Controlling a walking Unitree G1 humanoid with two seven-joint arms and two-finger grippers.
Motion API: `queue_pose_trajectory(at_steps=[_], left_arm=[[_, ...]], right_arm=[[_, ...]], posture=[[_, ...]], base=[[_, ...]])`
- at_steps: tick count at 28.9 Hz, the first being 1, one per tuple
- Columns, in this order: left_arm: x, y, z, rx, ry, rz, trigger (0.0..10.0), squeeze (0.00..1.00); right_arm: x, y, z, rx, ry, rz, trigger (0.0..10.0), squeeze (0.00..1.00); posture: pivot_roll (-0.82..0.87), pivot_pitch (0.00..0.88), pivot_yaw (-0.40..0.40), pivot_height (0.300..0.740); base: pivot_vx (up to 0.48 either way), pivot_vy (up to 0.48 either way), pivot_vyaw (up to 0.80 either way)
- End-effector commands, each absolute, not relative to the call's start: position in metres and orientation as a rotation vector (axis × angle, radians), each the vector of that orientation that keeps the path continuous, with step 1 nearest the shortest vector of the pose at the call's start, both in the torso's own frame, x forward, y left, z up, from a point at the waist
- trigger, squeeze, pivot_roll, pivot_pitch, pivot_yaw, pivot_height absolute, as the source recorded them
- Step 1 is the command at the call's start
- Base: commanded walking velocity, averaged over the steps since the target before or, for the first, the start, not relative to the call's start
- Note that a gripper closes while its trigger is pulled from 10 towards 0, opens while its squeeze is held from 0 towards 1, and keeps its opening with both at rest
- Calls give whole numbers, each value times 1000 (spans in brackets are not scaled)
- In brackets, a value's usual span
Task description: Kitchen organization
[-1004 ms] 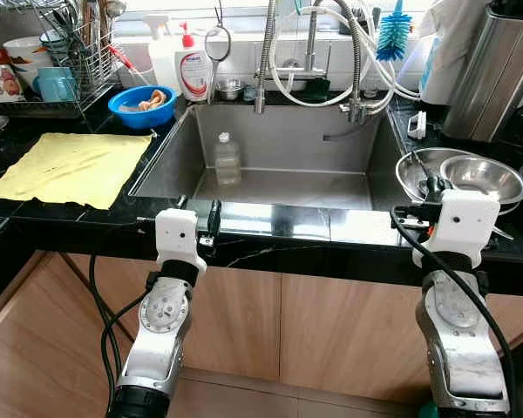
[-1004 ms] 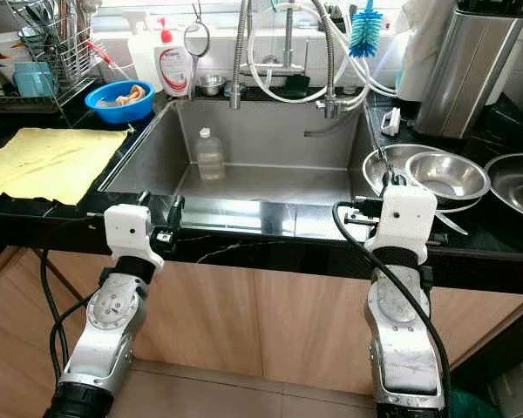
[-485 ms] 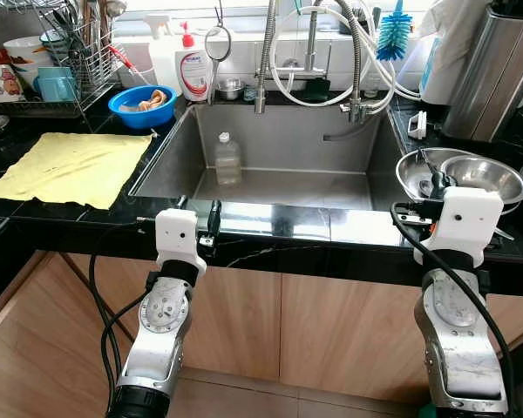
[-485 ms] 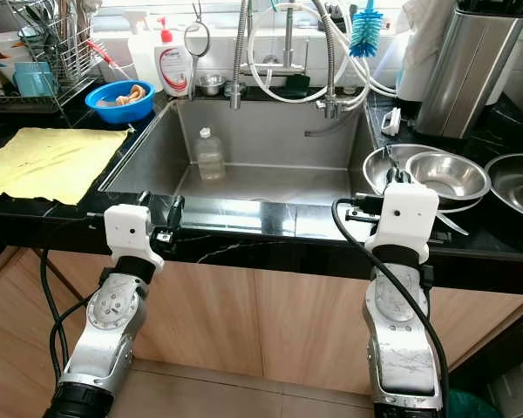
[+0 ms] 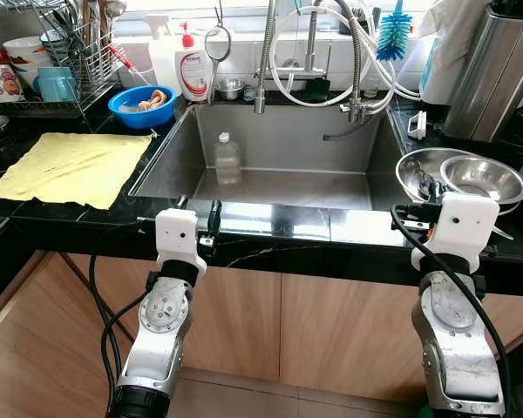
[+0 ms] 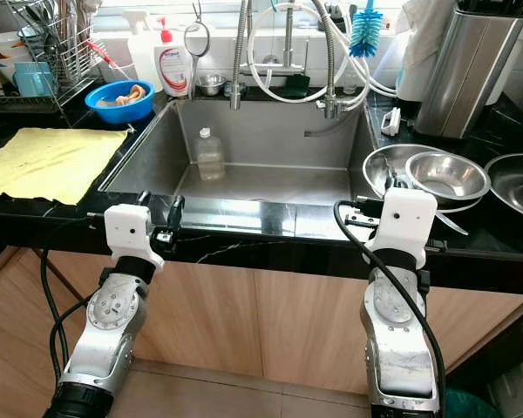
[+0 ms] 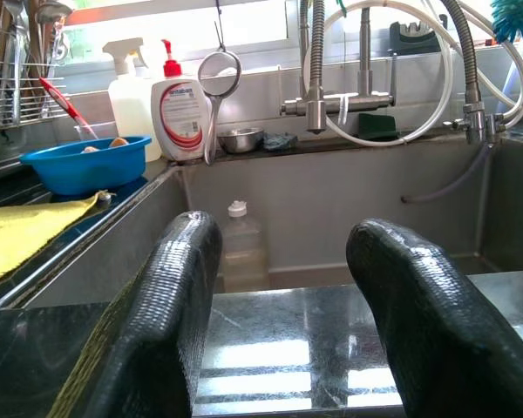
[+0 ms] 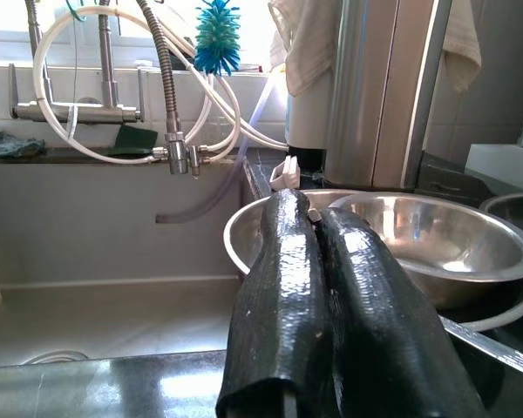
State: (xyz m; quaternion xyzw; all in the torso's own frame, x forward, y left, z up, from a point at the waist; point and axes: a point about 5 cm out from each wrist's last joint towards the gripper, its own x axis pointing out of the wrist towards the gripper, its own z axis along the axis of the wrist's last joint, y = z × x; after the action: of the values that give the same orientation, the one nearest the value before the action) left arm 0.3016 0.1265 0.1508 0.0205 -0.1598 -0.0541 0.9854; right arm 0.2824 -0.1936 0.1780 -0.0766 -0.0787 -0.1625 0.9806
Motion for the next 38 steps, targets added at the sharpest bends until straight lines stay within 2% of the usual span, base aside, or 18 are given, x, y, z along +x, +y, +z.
queue_pose_trajectory(at_steps=[1,4,5,6,7,8,9,10,24,28,38], left_arm=[[302,127,148,54,-313,-111,10000,0],[302,127,148,54,-312,-112,10000,0],[302,127,148,54,-311,-113,10000,0],[301,127,147,54,-311,-114,10000,0],[301,127,147,54,-311,-114,10000,0],[301,127,147,54,-310,-114,10000,0],[301,127,147,54,-310,-115,10000,0],[301,127,147,54,-309,-115,10000,0],[301,127,147,57,-309,-116,10000,0],[301,127,147,55,-309,-117,10000,0],[301,126,146,52,-307,-117,10000,0]], right_arm=[[281,-195,174,-149,-128,-342,10000,0],[281,-196,173,-145,-122,-346,10000,0],[281,-196,172,-144,-119,-348,10000,541],[281,-196,172,-145,-118,-351,10000,922],[281,-196,172,-146,-118,-354,10000,953],[281,-196,173,-150,-117,-357,10000,898],[281,-196,173,-155,-117,-360,10000,494],[281,-196,173,-154,-117,-360,10000,0],[282,-193,176,-138,-133,-339,10000,0],[280,-188,172,-208,-108,-256,10000,0],[279,-188,170,-204,-96,-267,10000,0]], posture=[[-150,0,44,740],[-150,0,44,740],[-150,0,44,740],[-150,0,44,740],[-150,0,44,740],[-150,0,44,740],[-150,0,44,740],[-150,0,44,740],[-147,0,46,740],[-149,0,46,740],[-148,0,43,740]], base=[[0,0,0],[0,0,0],[0,0,0],[0,0,0],[0,0,0],[0,0,0],[0,0,0],[0,0,0],[0,0,0],[0,0,0],[0,0,0]])
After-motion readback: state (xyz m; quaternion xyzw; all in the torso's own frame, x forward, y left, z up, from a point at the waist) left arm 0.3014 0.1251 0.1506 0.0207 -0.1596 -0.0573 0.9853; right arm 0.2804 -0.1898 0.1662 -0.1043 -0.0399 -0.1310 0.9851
